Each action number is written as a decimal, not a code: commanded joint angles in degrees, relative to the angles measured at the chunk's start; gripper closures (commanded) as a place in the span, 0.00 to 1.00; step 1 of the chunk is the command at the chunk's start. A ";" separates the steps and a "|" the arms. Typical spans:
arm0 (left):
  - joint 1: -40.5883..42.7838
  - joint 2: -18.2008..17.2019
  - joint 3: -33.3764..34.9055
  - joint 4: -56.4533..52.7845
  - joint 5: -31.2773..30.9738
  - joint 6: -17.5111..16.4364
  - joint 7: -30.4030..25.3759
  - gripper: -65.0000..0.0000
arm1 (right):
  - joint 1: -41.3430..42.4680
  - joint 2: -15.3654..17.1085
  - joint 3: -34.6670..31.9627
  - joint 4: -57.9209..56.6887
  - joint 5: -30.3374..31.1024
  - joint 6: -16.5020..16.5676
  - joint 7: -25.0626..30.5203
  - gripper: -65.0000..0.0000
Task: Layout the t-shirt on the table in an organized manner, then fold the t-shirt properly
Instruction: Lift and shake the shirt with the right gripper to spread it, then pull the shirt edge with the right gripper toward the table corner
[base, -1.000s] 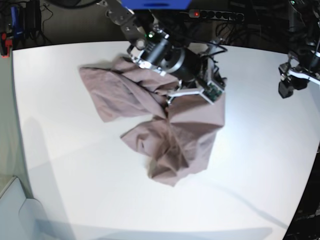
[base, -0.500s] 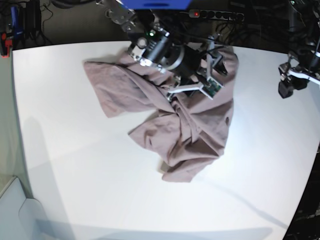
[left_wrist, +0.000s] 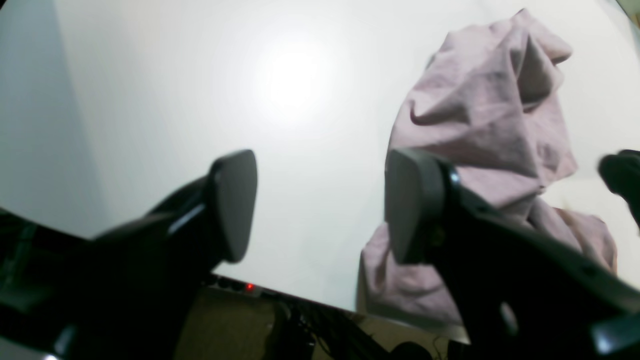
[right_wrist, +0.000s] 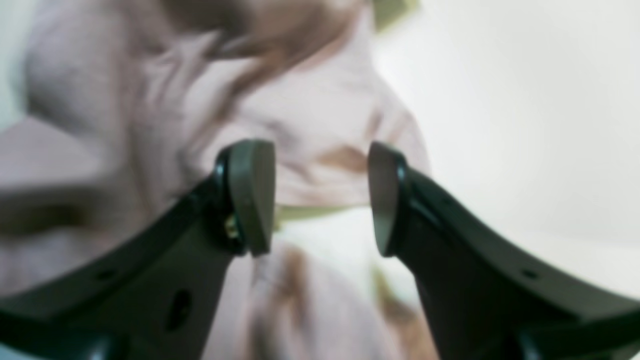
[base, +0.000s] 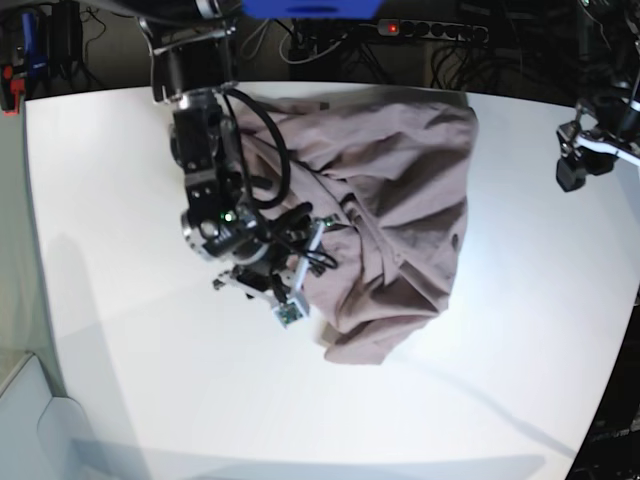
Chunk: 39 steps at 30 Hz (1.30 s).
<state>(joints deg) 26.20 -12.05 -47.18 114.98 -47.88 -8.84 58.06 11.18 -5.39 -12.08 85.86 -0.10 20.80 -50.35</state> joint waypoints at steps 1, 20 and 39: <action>0.31 -0.65 -0.43 1.02 -1.05 -0.08 -0.96 0.39 | 2.67 -0.37 0.69 -2.13 0.41 0.17 1.34 0.53; 0.57 -0.56 -0.43 1.02 -1.05 -0.08 -1.05 0.39 | 8.73 3.94 7.28 -24.46 0.05 -0.09 14.70 0.54; 0.57 -0.56 -0.51 0.93 -1.05 -0.08 -1.05 0.39 | 7.94 5.26 7.64 -7.49 0.05 -0.09 13.91 1.00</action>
<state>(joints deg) 26.68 -11.86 -47.22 114.98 -48.10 -8.84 58.06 17.47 -0.45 -4.62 77.34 -0.49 20.75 -38.11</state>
